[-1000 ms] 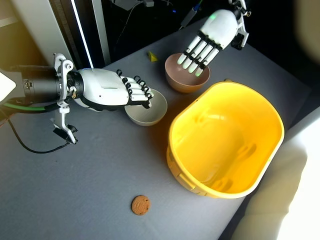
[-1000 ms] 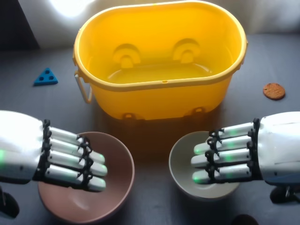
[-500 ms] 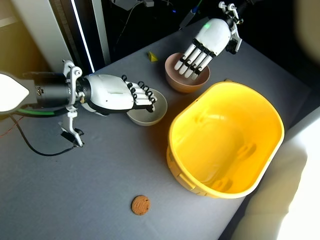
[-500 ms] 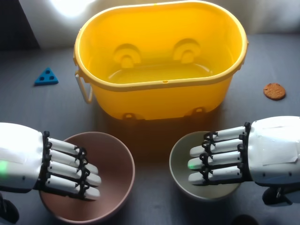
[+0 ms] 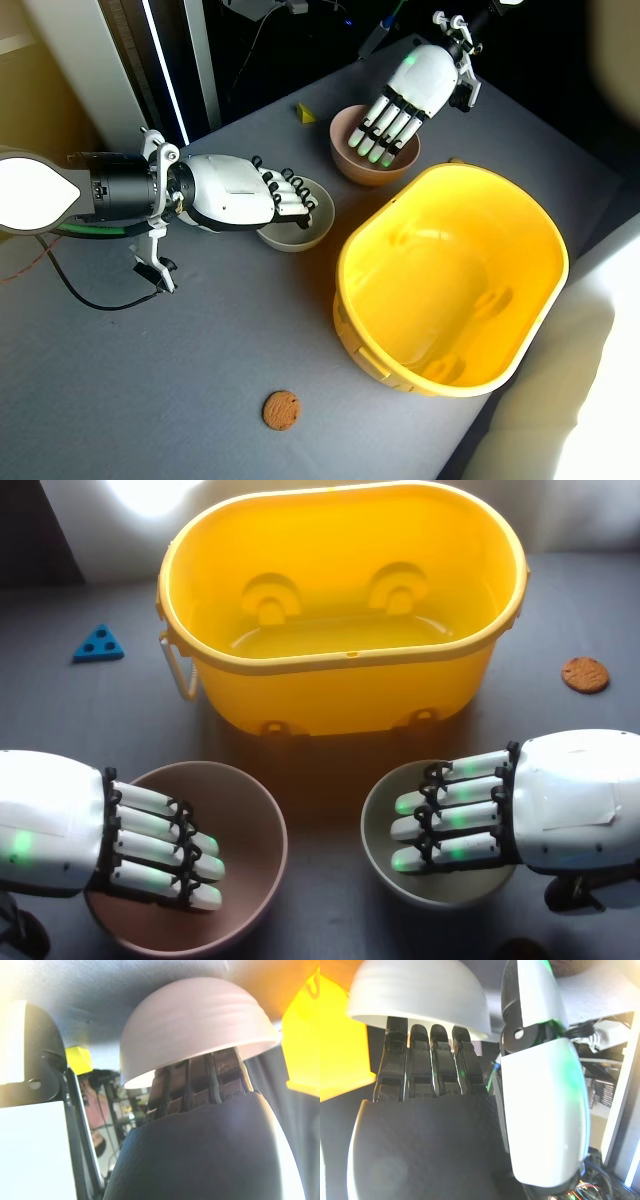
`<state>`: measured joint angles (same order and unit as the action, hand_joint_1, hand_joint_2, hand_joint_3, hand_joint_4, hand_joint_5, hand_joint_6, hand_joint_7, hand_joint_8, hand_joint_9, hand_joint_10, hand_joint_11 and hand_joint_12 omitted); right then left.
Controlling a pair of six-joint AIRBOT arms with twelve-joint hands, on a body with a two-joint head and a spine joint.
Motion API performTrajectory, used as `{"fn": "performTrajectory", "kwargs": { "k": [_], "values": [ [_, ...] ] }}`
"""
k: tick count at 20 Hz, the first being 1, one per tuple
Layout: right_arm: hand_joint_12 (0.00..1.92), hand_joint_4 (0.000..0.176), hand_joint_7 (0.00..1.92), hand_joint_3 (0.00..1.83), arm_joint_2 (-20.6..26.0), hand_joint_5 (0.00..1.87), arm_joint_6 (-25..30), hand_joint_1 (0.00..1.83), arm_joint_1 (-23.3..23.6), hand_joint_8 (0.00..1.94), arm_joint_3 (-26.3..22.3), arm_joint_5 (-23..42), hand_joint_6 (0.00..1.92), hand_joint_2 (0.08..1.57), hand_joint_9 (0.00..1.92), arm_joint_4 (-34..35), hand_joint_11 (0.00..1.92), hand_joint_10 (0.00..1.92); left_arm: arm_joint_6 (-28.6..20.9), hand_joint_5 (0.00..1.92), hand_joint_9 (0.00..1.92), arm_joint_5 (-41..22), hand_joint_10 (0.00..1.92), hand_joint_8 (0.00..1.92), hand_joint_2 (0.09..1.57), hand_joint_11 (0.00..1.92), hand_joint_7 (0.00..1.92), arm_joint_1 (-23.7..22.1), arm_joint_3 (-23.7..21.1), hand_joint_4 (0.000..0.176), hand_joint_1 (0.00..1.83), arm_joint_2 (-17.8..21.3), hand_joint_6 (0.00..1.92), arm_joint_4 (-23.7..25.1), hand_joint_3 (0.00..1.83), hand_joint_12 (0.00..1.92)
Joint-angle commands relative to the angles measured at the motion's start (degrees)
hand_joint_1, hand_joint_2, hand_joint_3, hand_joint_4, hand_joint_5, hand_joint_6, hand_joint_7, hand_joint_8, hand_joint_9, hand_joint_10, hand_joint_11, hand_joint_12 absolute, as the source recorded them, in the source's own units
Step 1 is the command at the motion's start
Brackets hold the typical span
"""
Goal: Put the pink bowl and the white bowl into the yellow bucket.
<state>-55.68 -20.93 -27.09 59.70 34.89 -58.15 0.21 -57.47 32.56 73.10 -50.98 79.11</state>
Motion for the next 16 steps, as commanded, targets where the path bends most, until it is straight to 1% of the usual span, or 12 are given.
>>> {"fn": "performTrajectory", "kwargs": {
  "k": [1,2,4,6,7,9,10,12,13,14,15,16],
  "values": [
    [0.73,0.000,0.07,0.00,0.2,0.16,-0.1,1.21,0.0,0.00,0.1,4.3,0.01,0.99,0.04,2.6,0.00,0.00,0.2,0.08,0.08,-3.3,0.00,0.00,0.96,0.00,0.06,-0.1,-0.2,0.000,1.13,0.0,0.00,-2.9,0.00,0.73],
    [0.67,0.000,0.06,0.00,0.1,0.16,-0.1,1.20,0.0,0.00,0.2,4.3,0.00,0.99,0.02,2.6,0.00,0.00,0.3,0.07,0.07,-3.2,0.00,0.00,0.96,0.00,0.05,-0.1,-0.3,0.000,1.09,-0.1,0.00,-2.9,0.00,0.71],
    [0.66,0.000,0.07,0.00,-0.1,0.16,-0.1,1.22,0.0,0.01,0.4,4.3,0.00,0.99,0.02,2.6,0.00,0.00,0.4,0.08,0.07,-3.0,0.00,0.00,0.96,0.00,0.05,-0.1,-0.6,0.000,1.13,-0.1,0.00,-2.8,0.00,0.71],
    [0.76,0.000,0.09,0.00,-0.2,0.15,-0.3,1.22,-0.5,0.00,0.6,4.3,0.00,0.97,0.05,2.6,0.00,0.01,0.7,0.07,0.06,-2.9,0.00,0.00,0.97,0.00,0.04,-0.1,-0.8,0.000,1.12,-0.2,0.00,-2.5,0.00,0.73],
    [0.86,0.000,0.10,0.00,-0.2,0.14,-0.5,1.22,-0.8,0.00,0.8,4.3,0.00,0.96,0.07,2.6,0.00,0.02,0.8,0.08,0.08,-2.7,0.01,0.00,0.97,0.00,0.05,-0.1,-0.9,0.000,1.11,-0.3,0.01,-2.3,0.00,0.76],
    [0.86,0.000,0.11,0.00,-0.2,0.15,-0.5,1.22,-0.8,0.01,0.9,4.4,0.00,0.96,0.09,2.8,0.00,0.02,0.8,0.10,0.09,-2.5,0.01,0.01,0.97,0.00,0.06,-0.1,-1.0,0.000,1.15,-0.3,0.01,-2.2,0.00,0.77],
    [0.83,0.000,0.11,0.00,-0.2,0.14,-0.5,1.23,-0.8,0.00,0.9,4.4,0.00,0.97,0.08,3.0,0.00,0.02,0.8,0.10,0.10,-2.5,0.01,0.01,0.97,0.00,0.07,-0.1,-1.0,0.000,1.16,-0.3,0.01,-2.2,0.00,0.75],
    [0.85,0.000,0.12,0.00,-0.2,0.17,-0.5,1.24,-1.0,0.01,1.1,4.4,0.01,0.96,0.09,3.5,0.00,0.02,0.8,0.10,0.09,-2.5,0.01,0.00,0.97,0.00,0.07,-0.3,-1.0,0.000,1.14,-0.3,0.00,-2.2,0.00,0.73],
    [0.85,0.000,0.10,0.00,-0.2,0.16,-0.5,1.22,-1.0,0.00,1.1,4.4,0.00,0.97,0.09,3.5,0.00,0.01,0.8,0.08,0.09,-2.5,0.00,0.00,0.99,0.00,0.07,-0.3,-1.0,0.000,1.11,-0.3,0.00,-2.2,0.01,0.66],
    [0.85,0.000,0.10,0.00,-0.2,0.16,-0.5,1.22,-1.0,0.00,1.1,4.4,0.00,0.97,0.09,3.5,0.00,0.01,0.8,0.08,0.09,-2.5,0.00,0.00,0.99,0.00,0.07,-0.4,-1.1,0.000,1.11,-0.3,0.00,-2.2,0.01,0.66],
    [0.82,0.000,0.09,0.00,-0.2,0.14,-0.6,1.23,-1.0,0.00,1.2,4.4,0.00,0.97,0.08,3.5,0.00,0.01,0.8,0.06,0.09,-2.5,0.00,0.00,1.00,0.00,0.06,-0.4,-1.1,0.000,1.07,-0.3,0.00,-2.2,0.01,0.70],
    [0.84,0.000,0.10,0.00,-0.2,0.15,-0.6,1.23,-1.0,0.00,1.2,4.4,0.00,0.98,0.08,3.5,0.00,0.01,0.8,0.07,0.09,-2.5,0.00,0.00,1.00,0.00,0.07,-0.4,-1.1,0.000,1.09,-0.3,0.00,-2.2,0.01,0.70]
  ]
}}
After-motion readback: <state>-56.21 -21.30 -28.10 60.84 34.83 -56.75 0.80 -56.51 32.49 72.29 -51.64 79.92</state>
